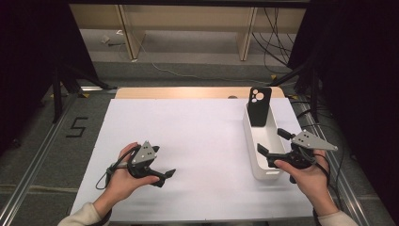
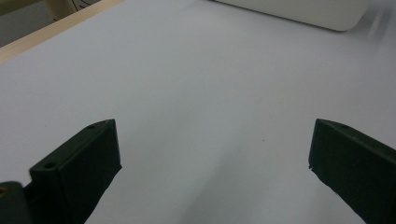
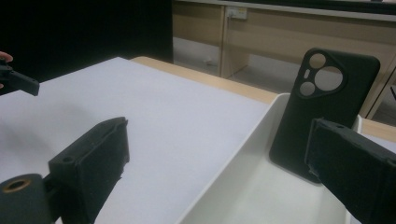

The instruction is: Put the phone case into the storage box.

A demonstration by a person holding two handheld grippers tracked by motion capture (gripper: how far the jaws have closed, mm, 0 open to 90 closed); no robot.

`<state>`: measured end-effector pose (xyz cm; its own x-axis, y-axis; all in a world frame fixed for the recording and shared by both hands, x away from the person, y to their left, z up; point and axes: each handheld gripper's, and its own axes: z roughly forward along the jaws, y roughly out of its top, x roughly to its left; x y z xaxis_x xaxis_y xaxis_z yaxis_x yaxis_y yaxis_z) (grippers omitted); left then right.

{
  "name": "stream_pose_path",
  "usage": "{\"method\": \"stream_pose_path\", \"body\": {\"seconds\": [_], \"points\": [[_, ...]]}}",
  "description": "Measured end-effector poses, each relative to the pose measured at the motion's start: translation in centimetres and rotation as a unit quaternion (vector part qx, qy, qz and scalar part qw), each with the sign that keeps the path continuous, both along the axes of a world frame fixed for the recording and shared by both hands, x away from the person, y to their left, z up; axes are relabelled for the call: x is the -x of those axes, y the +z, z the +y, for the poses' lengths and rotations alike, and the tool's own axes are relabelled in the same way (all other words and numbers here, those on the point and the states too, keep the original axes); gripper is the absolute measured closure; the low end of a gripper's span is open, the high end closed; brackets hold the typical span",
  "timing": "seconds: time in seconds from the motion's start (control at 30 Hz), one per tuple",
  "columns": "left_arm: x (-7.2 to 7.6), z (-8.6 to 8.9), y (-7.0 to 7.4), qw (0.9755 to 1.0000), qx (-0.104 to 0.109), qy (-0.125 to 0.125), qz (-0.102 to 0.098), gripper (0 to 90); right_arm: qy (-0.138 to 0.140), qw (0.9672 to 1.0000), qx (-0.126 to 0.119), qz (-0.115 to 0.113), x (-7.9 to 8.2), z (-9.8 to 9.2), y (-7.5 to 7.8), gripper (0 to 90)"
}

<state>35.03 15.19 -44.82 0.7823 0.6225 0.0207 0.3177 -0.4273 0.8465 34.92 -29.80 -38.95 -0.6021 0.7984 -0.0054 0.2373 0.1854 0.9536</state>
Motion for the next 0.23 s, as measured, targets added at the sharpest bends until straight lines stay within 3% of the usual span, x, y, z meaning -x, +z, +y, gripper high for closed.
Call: {"method": "stream_pose_path", "body": {"seconds": [0.23], "points": [[-0.09, 0.00, 0.03, 1.0000, 0.000, 0.000, -0.001, 1.7, 0.003, 1.0000, -0.001, -0.002, 0.05, 0.09, 0.06, 7.7]]}}
